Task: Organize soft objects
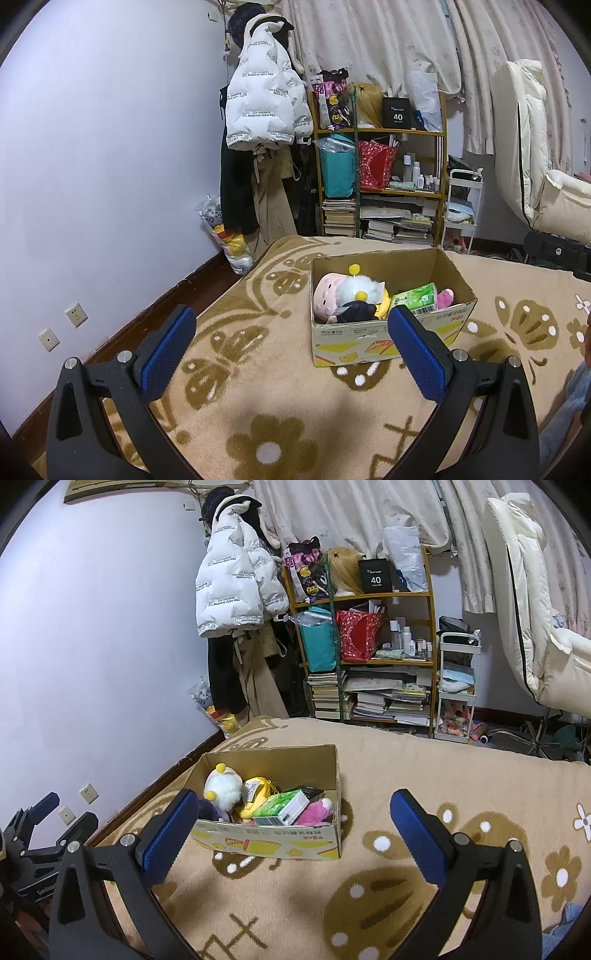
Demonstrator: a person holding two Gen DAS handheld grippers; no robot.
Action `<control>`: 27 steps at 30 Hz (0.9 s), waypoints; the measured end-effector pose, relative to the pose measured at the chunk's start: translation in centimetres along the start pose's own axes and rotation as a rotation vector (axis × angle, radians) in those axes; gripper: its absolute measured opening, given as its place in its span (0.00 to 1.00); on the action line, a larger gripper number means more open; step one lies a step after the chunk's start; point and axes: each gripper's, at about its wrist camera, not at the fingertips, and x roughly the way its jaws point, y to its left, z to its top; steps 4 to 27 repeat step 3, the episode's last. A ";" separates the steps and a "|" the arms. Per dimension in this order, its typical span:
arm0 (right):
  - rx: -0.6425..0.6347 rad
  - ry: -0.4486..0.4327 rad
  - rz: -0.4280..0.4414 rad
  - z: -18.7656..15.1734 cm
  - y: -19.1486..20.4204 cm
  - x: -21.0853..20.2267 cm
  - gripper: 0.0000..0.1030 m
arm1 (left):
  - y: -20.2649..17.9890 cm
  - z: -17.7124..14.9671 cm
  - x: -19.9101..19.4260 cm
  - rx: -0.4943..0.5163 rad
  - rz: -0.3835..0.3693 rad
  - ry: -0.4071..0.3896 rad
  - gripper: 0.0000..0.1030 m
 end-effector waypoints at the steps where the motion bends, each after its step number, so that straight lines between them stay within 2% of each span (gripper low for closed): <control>1: 0.001 0.000 0.000 0.0 0.0 0.0 1.00 | 0.0 0.0 0.0 -0.001 -0.002 0.001 1.00; 27: 0.005 0.000 -0.001 0.0 0.0 0.0 1.00 | 0.1 -0.1 0.2 -0.006 -0.004 0.005 1.00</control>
